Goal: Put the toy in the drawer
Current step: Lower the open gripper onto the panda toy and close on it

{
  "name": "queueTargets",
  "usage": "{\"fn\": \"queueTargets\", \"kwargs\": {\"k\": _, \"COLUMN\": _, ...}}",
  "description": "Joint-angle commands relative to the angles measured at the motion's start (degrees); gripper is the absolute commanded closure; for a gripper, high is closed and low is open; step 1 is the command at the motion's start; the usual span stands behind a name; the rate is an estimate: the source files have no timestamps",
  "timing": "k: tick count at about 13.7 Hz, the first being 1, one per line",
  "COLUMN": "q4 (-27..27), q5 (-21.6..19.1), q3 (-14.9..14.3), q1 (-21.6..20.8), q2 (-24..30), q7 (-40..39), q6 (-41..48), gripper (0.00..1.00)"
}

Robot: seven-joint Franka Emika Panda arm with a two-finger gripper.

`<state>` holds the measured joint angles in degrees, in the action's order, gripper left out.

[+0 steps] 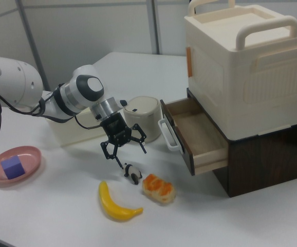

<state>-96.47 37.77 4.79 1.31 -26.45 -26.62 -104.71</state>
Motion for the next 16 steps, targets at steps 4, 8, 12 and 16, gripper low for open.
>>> {"fn": "queueTargets", "kwargs": {"k": 4, "q4": -0.91, "q5": -0.68, "q3": 2.32, "q1": -0.17, "q2": -0.44, "q7": -1.6, "q6": -0.94, "gripper": 0.0}}
{"fn": "queueTargets", "kwargs": {"k": 8, "q4": -1.71, "q5": -0.15, "q3": 2.42, "q1": -0.34, "q2": -2.01, "q7": -1.69, "q6": -0.32, "gripper": 0.08}}
{"fn": "queueTargets", "kwargs": {"k": 12, "q4": -1.79, "q5": 0.03, "q3": 2.33, "q1": -0.17, "q2": -2.2, "q7": -1.6, "q6": -0.23, "gripper": 0.48}}
{"fn": "queueTargets", "kwargs": {"k": 16, "q4": -1.8, "q5": -0.15, "q3": 2.33, "q1": -0.26, "q2": -2.2, "q7": 3.04, "q6": -0.15, "gripper": 1.0}}
